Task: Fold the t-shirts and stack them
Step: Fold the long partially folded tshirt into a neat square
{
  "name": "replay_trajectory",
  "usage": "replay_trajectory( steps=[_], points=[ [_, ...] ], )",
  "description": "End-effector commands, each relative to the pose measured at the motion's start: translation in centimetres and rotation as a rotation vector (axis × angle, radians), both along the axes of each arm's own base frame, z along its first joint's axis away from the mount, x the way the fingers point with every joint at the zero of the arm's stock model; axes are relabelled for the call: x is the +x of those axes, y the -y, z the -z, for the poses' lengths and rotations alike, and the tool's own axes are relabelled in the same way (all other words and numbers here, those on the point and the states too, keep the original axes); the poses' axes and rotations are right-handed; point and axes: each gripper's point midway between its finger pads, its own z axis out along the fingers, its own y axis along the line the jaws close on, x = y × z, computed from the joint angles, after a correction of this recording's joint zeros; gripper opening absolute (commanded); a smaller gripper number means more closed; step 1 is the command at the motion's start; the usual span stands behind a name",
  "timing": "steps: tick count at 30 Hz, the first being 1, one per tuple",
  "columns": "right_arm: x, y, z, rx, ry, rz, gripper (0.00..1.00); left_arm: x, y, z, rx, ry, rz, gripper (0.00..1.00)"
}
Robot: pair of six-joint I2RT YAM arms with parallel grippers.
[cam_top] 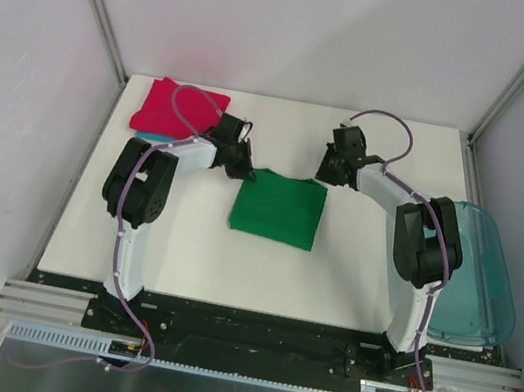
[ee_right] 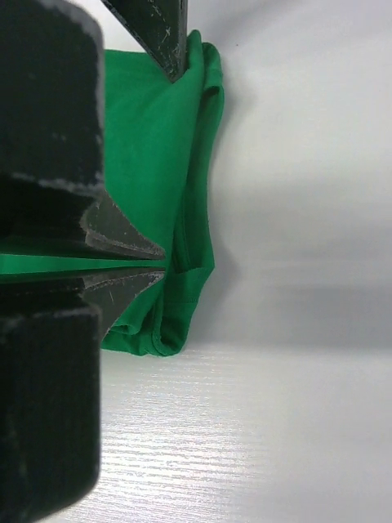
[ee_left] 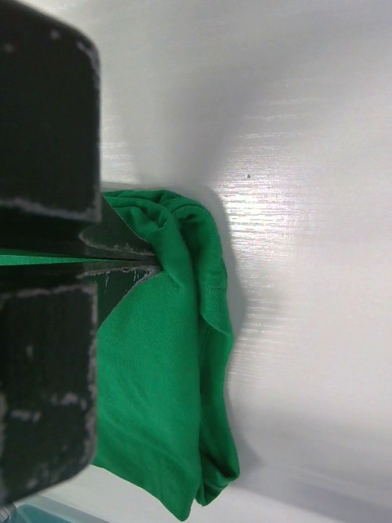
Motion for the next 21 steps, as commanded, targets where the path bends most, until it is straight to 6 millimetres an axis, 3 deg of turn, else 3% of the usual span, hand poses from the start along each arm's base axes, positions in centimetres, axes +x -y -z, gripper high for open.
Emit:
replay_trajectory(
  steps=[1,9,13,16,21],
  points=[
    [0.0,1.1,-0.1,-0.017,-0.011,0.026,0.11,1.1,-0.6,0.3,0.021,0.009,-0.027,0.00],
    [-0.5,3.1,4.1,-0.052,-0.097,0.060,0.10,1.1,-0.3,0.2,0.010,0.006,-0.019,0.00],
    [-0.7,3.6,5.2,-0.066,-0.118,0.058,0.09,1.0,-0.3,0.3,0.007,0.003,-0.018,0.00],
    [-0.7,3.9,5.4,-0.079,-0.121,0.061,0.09,1.0,-0.2,0.3,0.006,0.001,-0.018,0.00],
    [-0.3,4.8,4.1,-0.077,-0.101,0.088,0.10,1.0,-0.1,0.2,0.000,0.001,-0.014,0.00]
  ],
)
